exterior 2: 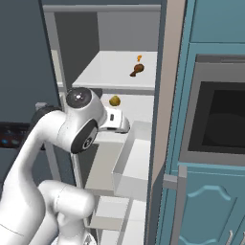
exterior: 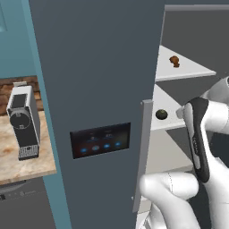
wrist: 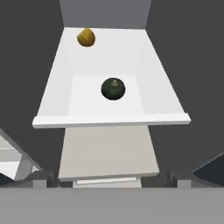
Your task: Transport the chicken drumstick and squash to the fridge. Place the chicken drumstick on the rack containing meat and place the squash on the rack containing the vegetable, ensuring meats and vegetables are on different racks.
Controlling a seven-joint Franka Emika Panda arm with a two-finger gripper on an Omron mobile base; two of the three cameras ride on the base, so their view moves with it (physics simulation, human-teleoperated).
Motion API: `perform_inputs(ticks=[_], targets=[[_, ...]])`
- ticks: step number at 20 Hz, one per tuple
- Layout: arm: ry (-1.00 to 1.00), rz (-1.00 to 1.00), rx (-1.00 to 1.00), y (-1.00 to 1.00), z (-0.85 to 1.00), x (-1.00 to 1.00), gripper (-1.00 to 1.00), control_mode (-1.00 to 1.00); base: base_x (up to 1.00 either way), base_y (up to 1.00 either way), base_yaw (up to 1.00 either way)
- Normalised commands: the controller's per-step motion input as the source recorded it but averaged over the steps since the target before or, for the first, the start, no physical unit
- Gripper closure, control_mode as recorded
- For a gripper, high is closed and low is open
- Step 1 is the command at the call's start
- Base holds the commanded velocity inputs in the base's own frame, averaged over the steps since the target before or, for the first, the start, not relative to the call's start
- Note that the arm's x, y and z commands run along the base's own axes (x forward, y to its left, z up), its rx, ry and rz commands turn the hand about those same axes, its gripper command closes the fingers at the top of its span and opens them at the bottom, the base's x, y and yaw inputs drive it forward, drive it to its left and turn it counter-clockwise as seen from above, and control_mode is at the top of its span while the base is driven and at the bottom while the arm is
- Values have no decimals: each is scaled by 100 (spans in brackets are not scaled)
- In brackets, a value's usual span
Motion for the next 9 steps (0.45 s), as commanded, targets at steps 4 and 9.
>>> perform_inputs(ticks=[4, 9], targets=[[0, -1, 0, 18, 49, -100, -100, -100, 0, 0, 0], [0, -8, 0, 62, 17, -100, -100, -100, 0, 0, 0]])
